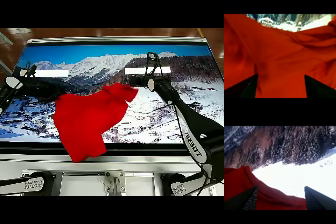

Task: Fold the shirts.

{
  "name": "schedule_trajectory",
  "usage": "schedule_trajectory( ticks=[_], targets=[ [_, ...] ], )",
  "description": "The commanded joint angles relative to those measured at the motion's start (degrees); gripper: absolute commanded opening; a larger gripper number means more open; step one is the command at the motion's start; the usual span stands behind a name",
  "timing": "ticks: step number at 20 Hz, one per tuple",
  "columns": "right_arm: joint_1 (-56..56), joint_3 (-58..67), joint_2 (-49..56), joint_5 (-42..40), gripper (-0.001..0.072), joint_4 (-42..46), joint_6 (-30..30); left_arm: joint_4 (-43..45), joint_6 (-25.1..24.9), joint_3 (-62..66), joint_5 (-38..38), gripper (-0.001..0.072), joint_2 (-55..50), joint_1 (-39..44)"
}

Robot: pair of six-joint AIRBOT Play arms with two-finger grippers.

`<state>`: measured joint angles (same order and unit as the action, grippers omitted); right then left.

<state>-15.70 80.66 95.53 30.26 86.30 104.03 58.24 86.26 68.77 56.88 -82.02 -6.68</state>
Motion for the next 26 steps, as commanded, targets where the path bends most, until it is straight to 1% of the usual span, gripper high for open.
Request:
schedule_trajectory(
  ticks=[1, 3, 4, 5, 6, 7, 9, 12, 13, 15, 18, 22, 23, 25, 26],
  targets=[
    [2.95, 1.79, -3.74, 12.28, 0.0692, 3.65, -6.51, -1.05, -2.91, 1.18, 11.30, 0.0715, -1.84, -5.60],
    [6.82, 1.84, -7.32, 21.05, 0.0691, 5.81, -8.09, -1.03, -7.85, 0.46, 20.76, 0.0715, 0.37, -11.30],
    [9.42, 1.81, -8.50, 26.23, 0.0690, 4.37, -9.77, -1.03, -9.53, -1.03, 24.15, 0.0715, 1.90, -13.79],
    [11.78, 1.81, -8.85, 30.62, 0.0690, 1.51, -12.20, -1.03, -10.71, -4.09, 25.88, 0.0715, 4.02, -16.06],
    [14.14, 1.51, -8.76, 34.60, 0.0690, -3.34, -15.41, -1.03, -11.30, -8.20, 26.05, 0.0716, 6.23, -17.73],
    [15.98, 0.20, -8.79, 36.37, 0.0690, -8.61, -17.90, -1.05, -11.54, -13.53, 24.81, 0.0720, 8.31, -18.97],
    [17.62, -2.97, -8.79, 36.50, 0.0690, -15.52, -19.02, -1.62, -12.41, -23.19, 22.10, 0.0720, 10.38, -19.69],
    [16.87, -7.89, -8.79, 33.53, 0.0690, -20.13, -19.02, -7.34, -16.35, -33.40, 18.08, 0.0720, 10.34, -19.65],
    [16.52, -9.20, -8.76, 32.26, 0.0690, -21.35, -19.04, -7.69, -17.27, -35.54, 15.91, 0.0720, 10.34, -19.58],
    [16.20, -11.32, -8.68, 30.08, 0.0690, -25.35, -19.30, -7.02, -17.25, -37.81, 11.93, 0.0720, 10.25, -19.58],
    [16.20, -11.58, -6.43, 31.47, 0.0690, -30.75, -22.67, -7.74, -17.70, -38.21, 9.73, 0.0720, 9.31, -18.64],
    [16.09, -11.58, -2.54, 32.37, 0.0690, -37.18, -23.50, -9.03, -17.66, -38.18, 5.86, 0.0717, 7.65, -12.98],
    [15.65, -11.58, -1.75, 32.35, 0.0690, -37.64, -23.58, -10.05, -17.66, -38.18, 4.26, 0.0641, 7.58, -11.45],
    [13.73, -11.58, -0.35, 32.30, 0.0690, -37.62, -23.56, -13.64, -17.68, -38.10, 1.84, 0.0196, 7.61, -10.01],
    [12.55, -11.58, 0.31, 32.04, 0.0690, -37.55, -23.58, -15.10, -17.73, -37.97, 1.42, 0.0095, 7.65, -10.08]
  ],
)
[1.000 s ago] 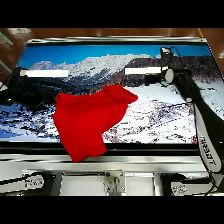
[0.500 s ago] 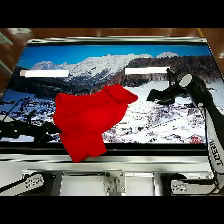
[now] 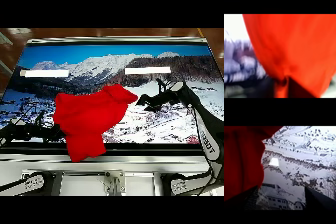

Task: Fold the shirts.

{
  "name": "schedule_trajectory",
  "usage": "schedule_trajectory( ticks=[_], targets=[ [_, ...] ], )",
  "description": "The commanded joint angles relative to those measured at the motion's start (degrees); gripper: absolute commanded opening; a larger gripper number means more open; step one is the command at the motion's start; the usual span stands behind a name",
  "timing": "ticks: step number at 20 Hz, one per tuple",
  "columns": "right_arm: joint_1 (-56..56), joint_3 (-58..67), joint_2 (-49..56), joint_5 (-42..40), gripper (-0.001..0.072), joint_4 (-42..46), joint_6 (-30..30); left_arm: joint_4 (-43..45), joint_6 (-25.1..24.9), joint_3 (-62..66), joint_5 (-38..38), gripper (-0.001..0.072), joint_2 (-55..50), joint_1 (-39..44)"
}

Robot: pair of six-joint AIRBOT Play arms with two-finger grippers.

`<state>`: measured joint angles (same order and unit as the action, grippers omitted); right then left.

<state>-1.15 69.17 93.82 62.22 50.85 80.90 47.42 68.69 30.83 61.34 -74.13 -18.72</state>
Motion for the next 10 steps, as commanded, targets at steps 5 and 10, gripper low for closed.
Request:
schedule_trajectory(
  ticks=[5, 10],
  targets=[
    [-6.10, -0.07, 5.03, -4.46, 0.0690, -3.32, 0.37, -4.61, -2.25, 1.79, -2.23, 0.0044, 2.23, 1.90],
    [-7.74, -0.09, 5.42, -8.35, 0.0689, -5.66, 0.42, -4.61, -2.23, 2.08, -2.19, 0.0044, 6.14, 1.92]
  ],
)
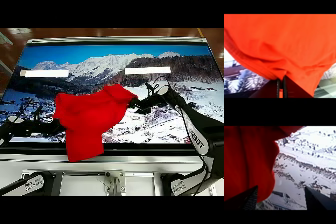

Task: Fold the shirts.

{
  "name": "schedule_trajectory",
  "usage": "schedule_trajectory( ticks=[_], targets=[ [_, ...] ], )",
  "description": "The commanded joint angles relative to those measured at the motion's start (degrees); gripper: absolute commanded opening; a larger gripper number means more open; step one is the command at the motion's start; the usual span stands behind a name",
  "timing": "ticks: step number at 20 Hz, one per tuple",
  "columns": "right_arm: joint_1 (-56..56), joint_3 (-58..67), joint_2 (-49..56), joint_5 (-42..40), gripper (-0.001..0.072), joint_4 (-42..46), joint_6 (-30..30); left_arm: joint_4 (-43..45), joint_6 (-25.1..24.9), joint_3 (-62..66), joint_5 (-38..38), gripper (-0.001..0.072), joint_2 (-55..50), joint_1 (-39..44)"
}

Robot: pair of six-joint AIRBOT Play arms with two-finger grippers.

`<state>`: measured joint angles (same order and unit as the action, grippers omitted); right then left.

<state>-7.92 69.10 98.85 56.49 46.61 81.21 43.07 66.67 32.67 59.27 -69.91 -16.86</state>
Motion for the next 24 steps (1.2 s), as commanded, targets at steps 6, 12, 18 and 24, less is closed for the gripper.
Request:
schedule_trajectory(
  ticks=[6, 12, 18, 24],
  targets=[
    [-1.60, 0.00, 0.94, -6.45, 0.0609, -4.50, 1.11, -1.84, -0.24, 0.24, -0.11, 0.0045, 4.28, 0.07],
    [-1.92, 0.11, 4.31, -5.77, 0.0609, -9.57, 0.98, -2.91, -0.66, 0.24, -0.11, 0.0044, 5.57, 0.07],
    [-5.42, 0.13, 4.31, -9.27, 0.0317, -9.94, 1.25, -3.26, -0.70, 0.24, -0.15, 0.0044, 5.77, 0.07],
    [-1.79, 7.98, -0.83, 1.29, 0.0061, -1.42, -1.22, -3.08, -3.69, 6.34, -0.15, 0.0042, 8.92, -0.83]
  ],
)
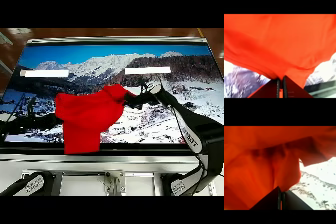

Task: Fold the shirts.

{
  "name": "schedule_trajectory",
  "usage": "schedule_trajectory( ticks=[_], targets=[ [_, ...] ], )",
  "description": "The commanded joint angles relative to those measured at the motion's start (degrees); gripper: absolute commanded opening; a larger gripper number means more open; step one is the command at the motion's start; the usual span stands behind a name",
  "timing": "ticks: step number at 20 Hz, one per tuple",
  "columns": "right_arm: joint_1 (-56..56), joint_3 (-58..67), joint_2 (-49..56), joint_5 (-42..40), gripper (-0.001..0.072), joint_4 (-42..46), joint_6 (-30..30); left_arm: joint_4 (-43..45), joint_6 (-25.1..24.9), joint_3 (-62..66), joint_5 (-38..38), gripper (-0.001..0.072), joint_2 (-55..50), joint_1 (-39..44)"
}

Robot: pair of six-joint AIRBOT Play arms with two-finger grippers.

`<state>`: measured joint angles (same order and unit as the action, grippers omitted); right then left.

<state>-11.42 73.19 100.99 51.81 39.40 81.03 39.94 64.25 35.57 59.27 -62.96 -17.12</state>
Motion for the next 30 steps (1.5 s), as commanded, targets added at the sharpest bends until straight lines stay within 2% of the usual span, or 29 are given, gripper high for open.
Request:
schedule_trajectory(
  ticks=[1, 4, 8, 11, 13, 16, 20, 22, 24, 26, 30],
  targets=[
    [2.86, 6.03, -5.68, 8.68, 0.0061, 8.22, -1.42, 0.04, -2.05, 6.49, -0.11, 0.0042, 4.22, -0.94],
    [5.62, 12.52, -16.09, 14.84, 0.0061, 9.62, -4.22, 0.04, -3.37, 20.44, -0.20, 0.0043, 13.86, -1.88],
    [6.01, 22.38, -32.04, 14.27, 0.0061, 9.55, -3.54, 0.04, -3.02, 45.07, -1.38, 0.0043, 22.86, -2.19],
    [6.01, 27.23, -41.79, 10.99, 0.0061, 10.40, 0.46, 0.68, -0.74, 59.34, -2.29, 0.0043, 24.94, -2.19],
    [6.01, 27.80, -46.58, 11.34, 0.0061, 10.78, 1.92, 2.80, 2.89, 64.67, -2.23, 0.0043, 25.57, -2.19],
    [6.01, 27.80, -51.39, 16.72, 0.0061, 14.32, 4.83, 8.83, 6.45, 66.18, 1.42, 0.0043, 27.02, -2.19],
    [6.01, 27.80, -55.10, 26.16, 0.0061, 21.49, 9.46, 15.89, 8.74, 66.18, 14.99, 0.0043, 27.76, -2.19],
    [6.01, 27.80, -55.87, 28.89, 0.0061, 24.13, 11.96, 17.27, 9.11, 66.18, 19.15, 0.0044, 27.80, -2.19],
    [6.01, 27.78, -55.28, 30.77, 0.0061, 26.05, 13.64, 17.70, 9.51, 65.40, 20.46, 0.0044, 27.56, -2.19],
    [6.01, 27.63, -52.50, 30.93, 0.0061, 27.39, 15.26, 17.68, 12.61, 62.07, 20.35, 0.0043, 26.95, -2.19],
    [6.01, 27.63, -41.22, 30.99, 0.0061, 32.94, 15.13, 17.68, 13.44, 50.05, 20.26, 0.0044, 23.71, -2.16]
  ],
)
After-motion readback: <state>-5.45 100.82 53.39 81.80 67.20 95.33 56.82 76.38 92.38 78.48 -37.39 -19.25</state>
